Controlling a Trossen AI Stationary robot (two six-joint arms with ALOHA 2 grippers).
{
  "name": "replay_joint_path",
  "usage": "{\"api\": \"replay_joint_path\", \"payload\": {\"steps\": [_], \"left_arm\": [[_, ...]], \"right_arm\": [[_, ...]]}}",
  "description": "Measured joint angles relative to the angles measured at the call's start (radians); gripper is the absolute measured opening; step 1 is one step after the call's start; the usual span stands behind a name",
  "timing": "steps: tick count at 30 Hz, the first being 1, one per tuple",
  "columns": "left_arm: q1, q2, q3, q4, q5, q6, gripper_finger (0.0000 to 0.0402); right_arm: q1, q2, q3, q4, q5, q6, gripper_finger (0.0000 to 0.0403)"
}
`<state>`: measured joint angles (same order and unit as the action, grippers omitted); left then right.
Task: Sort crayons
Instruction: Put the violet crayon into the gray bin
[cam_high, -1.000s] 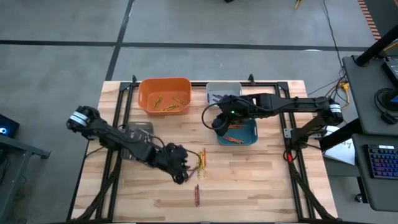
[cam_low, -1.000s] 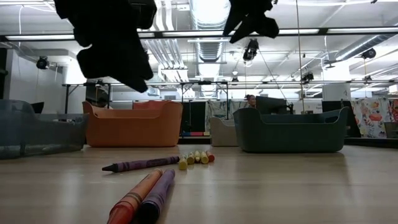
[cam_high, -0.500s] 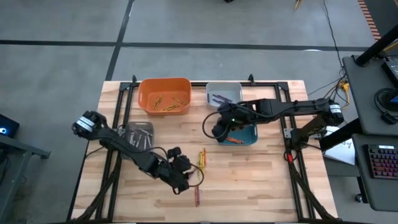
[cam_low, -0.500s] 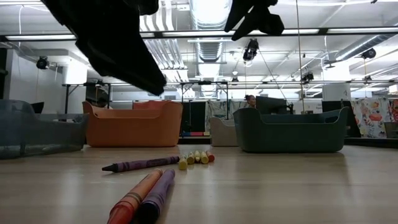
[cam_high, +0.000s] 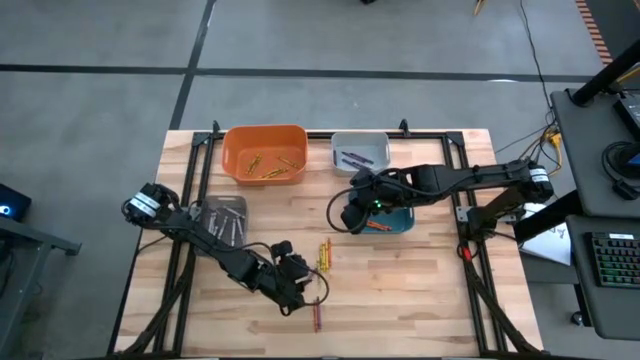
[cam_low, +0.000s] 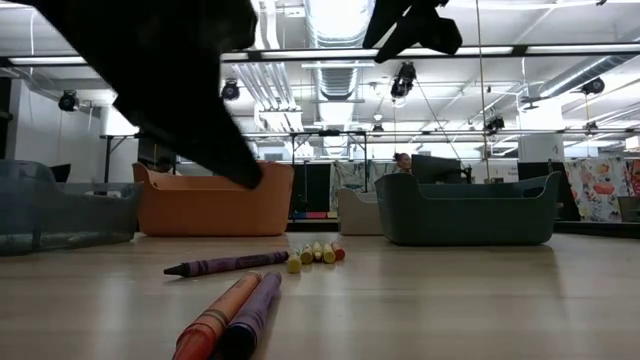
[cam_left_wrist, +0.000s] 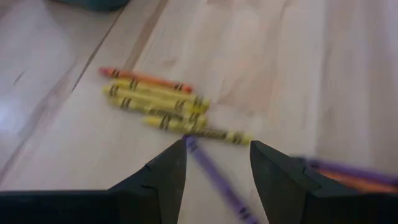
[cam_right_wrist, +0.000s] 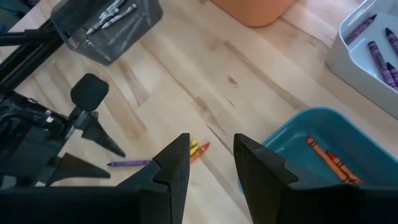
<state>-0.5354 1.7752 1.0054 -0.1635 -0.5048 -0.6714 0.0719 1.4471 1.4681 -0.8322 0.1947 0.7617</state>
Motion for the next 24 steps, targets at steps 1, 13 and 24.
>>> {"api": "replay_joint_path", "payload": {"steps": [1, 13, 24], "left_arm": [[0.0, 0.0, -0.004, -0.018, 0.001, -0.003, 0.0161], [-0.003, 0.055, -0.014, -0.016, 0.023, -0.082, 0.0153], [-0.008, 0.135, -0.013, 0.006, 0.014, -0.16, 0.0134]], "right_arm": [[0.0, 0.0, 0.0, 0.0, 0.0, 0.0, 0.0118], [0.003, 0.0, 0.0, 0.0, 0.0, 0.006, 0.0123], [0.006, 0.0, 0.0, 0.0, 0.009, 0.015, 0.0121]]}}
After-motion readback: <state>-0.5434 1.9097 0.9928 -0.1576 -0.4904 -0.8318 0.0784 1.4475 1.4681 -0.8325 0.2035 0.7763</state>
